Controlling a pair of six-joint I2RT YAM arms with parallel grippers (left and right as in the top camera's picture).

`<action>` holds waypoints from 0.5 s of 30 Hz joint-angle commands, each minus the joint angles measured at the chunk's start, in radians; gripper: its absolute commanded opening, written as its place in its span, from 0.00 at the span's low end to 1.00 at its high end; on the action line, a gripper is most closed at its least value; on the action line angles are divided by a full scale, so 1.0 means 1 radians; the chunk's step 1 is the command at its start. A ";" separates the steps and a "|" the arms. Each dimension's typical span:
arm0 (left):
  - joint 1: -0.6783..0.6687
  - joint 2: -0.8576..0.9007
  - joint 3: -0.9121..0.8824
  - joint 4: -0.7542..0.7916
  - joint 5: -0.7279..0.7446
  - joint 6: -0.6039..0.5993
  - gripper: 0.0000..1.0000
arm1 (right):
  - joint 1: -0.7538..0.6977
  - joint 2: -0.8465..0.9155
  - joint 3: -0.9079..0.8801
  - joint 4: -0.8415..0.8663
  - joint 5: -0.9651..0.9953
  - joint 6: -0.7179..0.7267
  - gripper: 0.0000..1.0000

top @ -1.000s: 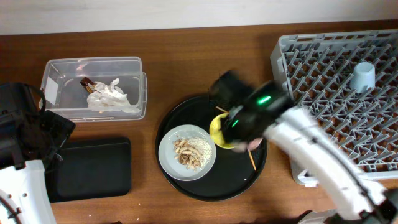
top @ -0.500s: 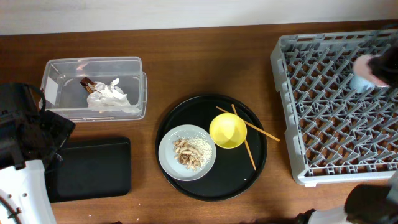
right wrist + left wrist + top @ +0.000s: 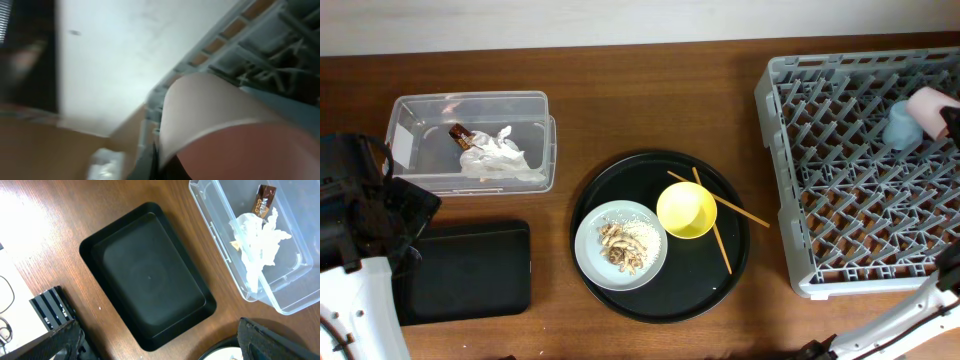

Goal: Sort waste into correct bins and load items into the dishwasher rack
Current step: 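Carry the pink cup right to the dish rack, then set the pink cup into the rack beside the blue cup and release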

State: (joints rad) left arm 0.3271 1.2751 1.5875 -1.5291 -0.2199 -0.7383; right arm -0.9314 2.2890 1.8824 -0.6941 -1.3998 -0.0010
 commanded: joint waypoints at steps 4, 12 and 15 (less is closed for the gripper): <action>0.005 -0.011 -0.002 -0.001 -0.004 -0.009 0.99 | -0.005 0.103 0.012 -0.045 -0.152 0.016 0.04; 0.005 -0.011 -0.002 -0.001 -0.004 -0.010 0.99 | -0.007 0.103 0.012 -0.205 -0.014 -0.001 0.04; 0.005 -0.011 -0.002 -0.001 -0.004 -0.010 0.99 | -0.008 0.103 0.005 -0.248 0.016 -0.060 0.04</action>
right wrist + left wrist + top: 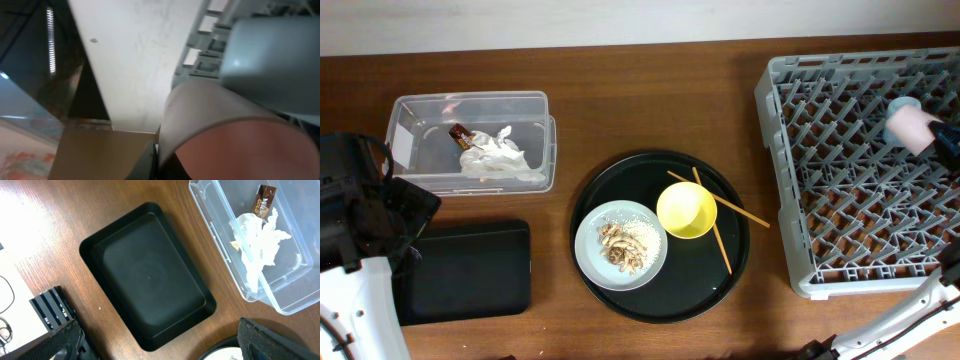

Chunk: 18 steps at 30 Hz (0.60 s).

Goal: Sort waste into correct bins and load items into the dishwasher rack
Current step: 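Set the pink cup into the rack beside the blue cup and release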

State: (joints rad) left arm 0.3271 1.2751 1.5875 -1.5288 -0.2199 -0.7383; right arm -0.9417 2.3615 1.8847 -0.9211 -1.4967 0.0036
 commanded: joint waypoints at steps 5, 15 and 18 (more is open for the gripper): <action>0.005 -0.011 -0.002 -0.002 -0.004 -0.009 0.99 | -0.021 0.031 0.003 -0.068 0.217 -0.076 0.04; 0.005 -0.011 -0.002 -0.002 -0.004 -0.010 0.99 | -0.118 0.029 0.003 -0.164 0.220 -0.078 0.14; 0.005 -0.011 -0.002 -0.002 -0.004 -0.009 0.99 | -0.121 0.023 0.003 -0.204 0.194 -0.079 0.16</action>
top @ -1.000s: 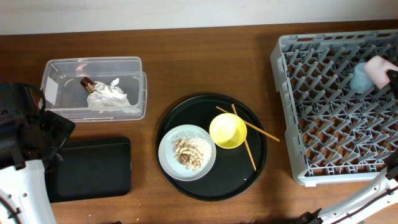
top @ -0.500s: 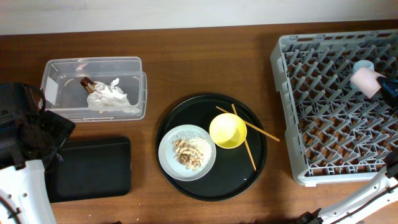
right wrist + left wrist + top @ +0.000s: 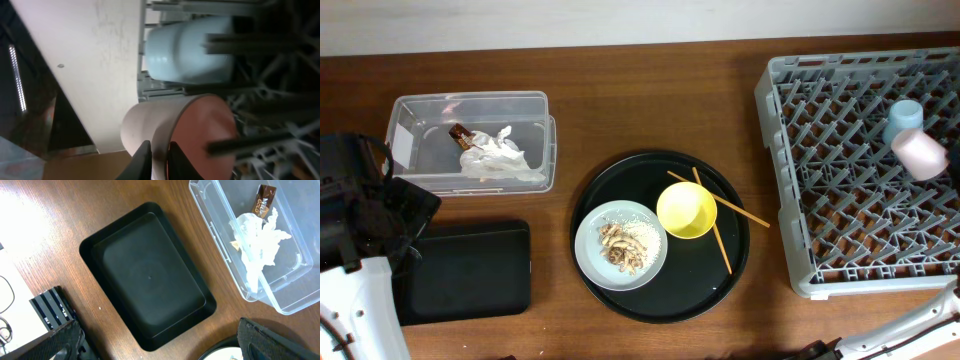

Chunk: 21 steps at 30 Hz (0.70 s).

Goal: Sort waste into correct bins and load items into the dishwasher rack
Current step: 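Set the pink cup into the rack beside the blue cup and release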

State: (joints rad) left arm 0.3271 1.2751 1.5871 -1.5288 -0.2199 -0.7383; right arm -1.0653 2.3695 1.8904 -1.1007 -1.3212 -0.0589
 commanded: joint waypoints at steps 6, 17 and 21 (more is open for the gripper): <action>0.005 -0.011 -0.002 -0.001 -0.004 -0.010 1.00 | 0.003 -0.074 -0.002 -0.141 0.006 -0.076 0.34; 0.005 -0.011 -0.002 -0.002 -0.004 -0.009 0.99 | 0.005 -0.355 -0.002 -0.172 0.220 0.056 0.72; 0.005 -0.011 -0.002 -0.002 -0.004 -0.009 0.99 | 0.005 -0.395 -0.002 -0.174 0.338 0.109 0.75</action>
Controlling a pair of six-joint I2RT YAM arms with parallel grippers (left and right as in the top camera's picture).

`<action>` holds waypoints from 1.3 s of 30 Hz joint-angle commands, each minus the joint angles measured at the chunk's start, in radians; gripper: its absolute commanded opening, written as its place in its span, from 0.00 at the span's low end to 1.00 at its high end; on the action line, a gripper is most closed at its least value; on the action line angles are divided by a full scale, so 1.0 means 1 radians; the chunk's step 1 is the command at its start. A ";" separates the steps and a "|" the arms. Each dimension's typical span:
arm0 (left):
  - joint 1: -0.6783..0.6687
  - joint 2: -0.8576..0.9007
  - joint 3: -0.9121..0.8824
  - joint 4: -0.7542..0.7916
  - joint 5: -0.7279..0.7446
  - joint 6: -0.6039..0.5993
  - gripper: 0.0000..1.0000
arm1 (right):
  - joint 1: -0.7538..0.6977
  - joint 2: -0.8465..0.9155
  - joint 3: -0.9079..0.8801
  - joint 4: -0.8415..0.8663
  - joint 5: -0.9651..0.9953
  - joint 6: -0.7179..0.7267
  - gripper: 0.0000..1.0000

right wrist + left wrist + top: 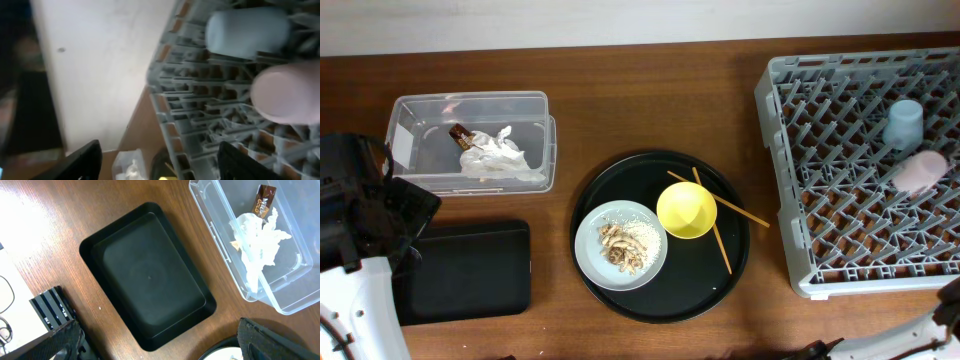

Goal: Sort waste into correct bins and load items into the dishwasher rack
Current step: 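Set the pink cup into the rack beside the blue cup and release, then raise the right gripper out of the rack and swing toward the tray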

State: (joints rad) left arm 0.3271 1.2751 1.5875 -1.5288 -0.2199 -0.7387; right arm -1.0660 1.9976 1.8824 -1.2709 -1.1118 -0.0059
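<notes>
A pink cup [920, 171] lies on its side in the grey dishwasher rack [820, 200], just below a pale blue cup [902, 123]. In the right wrist view the pink cup [287, 95] and the blue cup [247, 30] both rest on the rack's pegs. My right gripper [162, 167] is open and empty, drawn back from them. A round black tray [660, 300] holds a white plate of food scraps [620, 243], a yellow bowl [686, 210] and chopsticks [720, 240]. My left gripper [160, 347] hangs open over the black rectangular bin [150, 280].
A clear plastic bin [470, 140] at the back left holds a brown wrapper [263, 200] and crumpled tissue [257, 240]. The black rectangular bin [470, 268] lies in front of it. My left arm [360, 210] stands at the table's left edge.
The pink cup was in my right gripper just over the rack beside the blue cup. Now it lies in the rack, and the right gripper is open and farther from it.
My right gripper held the pink cup at the rack's far right, close to the blue cup. It then held the cup lower and nearer the front, below the blue cup. Now the cup rests in the rack, released. My left arm has not moved.
</notes>
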 commanded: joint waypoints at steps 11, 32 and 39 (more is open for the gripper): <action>0.005 -0.011 -0.002 -0.002 -0.004 -0.009 1.00 | 0.175 -0.026 0.006 0.111 0.131 0.038 0.04; 0.005 -0.011 -0.002 -0.002 -0.004 -0.009 0.99 | 0.609 0.119 0.006 0.648 1.241 0.236 0.04; 0.005 -0.011 -0.002 -0.002 -0.004 -0.009 0.99 | 0.570 0.135 0.006 0.609 1.263 0.236 0.04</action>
State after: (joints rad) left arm 0.3271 1.2751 1.5875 -1.5288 -0.2199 -0.7387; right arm -0.4740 2.1338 1.8812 -0.6510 0.1074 0.2146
